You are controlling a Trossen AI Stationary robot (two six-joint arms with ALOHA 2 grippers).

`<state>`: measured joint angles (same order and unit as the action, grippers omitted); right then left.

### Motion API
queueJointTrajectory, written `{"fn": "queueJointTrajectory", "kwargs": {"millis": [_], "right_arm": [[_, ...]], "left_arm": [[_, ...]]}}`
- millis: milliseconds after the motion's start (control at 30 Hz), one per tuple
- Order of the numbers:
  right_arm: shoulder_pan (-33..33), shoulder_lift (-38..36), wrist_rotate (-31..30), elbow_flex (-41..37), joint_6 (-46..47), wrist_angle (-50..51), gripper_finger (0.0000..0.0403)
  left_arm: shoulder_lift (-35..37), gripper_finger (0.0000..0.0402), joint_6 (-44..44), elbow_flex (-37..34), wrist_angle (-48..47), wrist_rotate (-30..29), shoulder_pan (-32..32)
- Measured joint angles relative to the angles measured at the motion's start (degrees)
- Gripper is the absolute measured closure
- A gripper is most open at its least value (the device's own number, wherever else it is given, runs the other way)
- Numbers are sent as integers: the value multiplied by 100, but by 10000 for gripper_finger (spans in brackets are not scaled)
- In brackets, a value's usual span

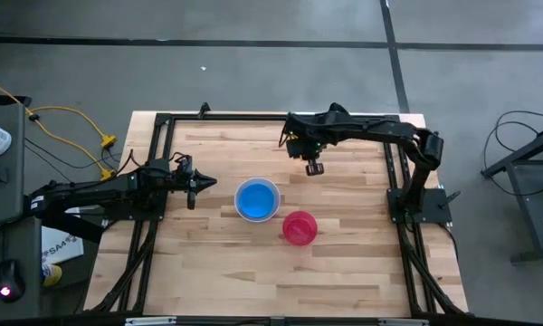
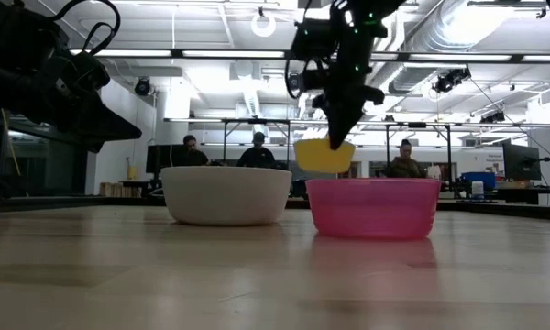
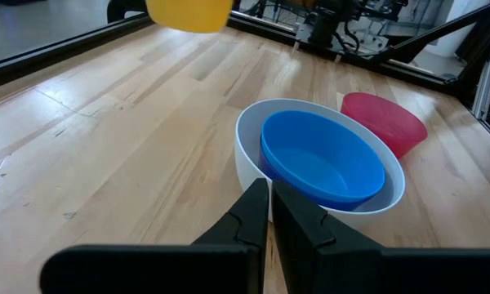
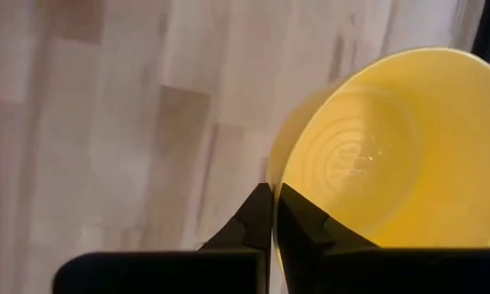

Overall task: Nest bowls inside each other
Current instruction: Stack the yellow bowl on top of the blue bowl

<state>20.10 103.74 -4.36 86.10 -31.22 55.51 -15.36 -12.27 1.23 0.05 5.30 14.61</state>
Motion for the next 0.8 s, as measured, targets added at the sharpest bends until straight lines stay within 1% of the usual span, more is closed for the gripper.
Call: {"fn": "queueJointTrajectory", "kwargs": {"millis": [400,667,800], "right_arm": [[-1165,-4,-166,63,104,173,399],[-1689,-4,-170,63,154,322,399],[-1877,-4,-171,63,-63,326,399]], "left_arm": [[-1,382,-1,0,0,-2,1],[-1,382,-1,-2,0,-1,0],[-1,382,0,0,0,-2,2]]}}
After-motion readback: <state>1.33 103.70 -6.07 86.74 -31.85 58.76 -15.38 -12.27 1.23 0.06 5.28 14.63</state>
